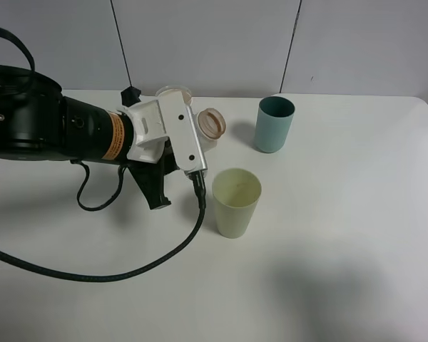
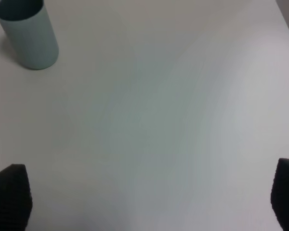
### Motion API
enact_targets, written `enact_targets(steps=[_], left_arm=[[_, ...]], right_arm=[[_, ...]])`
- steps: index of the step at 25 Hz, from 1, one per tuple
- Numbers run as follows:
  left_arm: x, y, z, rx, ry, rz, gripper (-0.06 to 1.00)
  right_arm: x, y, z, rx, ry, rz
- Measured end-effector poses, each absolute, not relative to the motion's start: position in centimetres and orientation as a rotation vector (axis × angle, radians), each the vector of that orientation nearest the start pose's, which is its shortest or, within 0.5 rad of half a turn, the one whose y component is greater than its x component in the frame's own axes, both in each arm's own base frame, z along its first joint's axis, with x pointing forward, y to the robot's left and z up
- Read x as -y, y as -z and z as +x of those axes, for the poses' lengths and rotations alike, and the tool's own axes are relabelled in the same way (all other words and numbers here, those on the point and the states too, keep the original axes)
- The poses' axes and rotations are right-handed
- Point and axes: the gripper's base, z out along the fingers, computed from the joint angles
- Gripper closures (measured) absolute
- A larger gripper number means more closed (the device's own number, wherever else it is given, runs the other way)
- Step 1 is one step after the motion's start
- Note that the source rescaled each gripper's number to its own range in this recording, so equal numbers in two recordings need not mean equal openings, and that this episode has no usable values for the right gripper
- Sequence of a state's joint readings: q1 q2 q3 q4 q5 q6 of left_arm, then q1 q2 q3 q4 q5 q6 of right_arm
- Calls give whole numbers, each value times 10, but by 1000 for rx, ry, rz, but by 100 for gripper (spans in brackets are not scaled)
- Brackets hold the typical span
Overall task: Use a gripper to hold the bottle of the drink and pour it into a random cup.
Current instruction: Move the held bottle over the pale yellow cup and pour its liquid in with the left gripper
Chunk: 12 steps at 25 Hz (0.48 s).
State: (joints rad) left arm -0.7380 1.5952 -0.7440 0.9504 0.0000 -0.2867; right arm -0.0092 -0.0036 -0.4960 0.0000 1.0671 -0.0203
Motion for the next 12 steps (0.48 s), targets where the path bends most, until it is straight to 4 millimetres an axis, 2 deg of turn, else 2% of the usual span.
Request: enact_targets(steps=[12], left_arm=[[213, -176, 225, -1802, -39, 1574, 94]], right_arm=[[0, -276, -5, -2051, 18, -11]])
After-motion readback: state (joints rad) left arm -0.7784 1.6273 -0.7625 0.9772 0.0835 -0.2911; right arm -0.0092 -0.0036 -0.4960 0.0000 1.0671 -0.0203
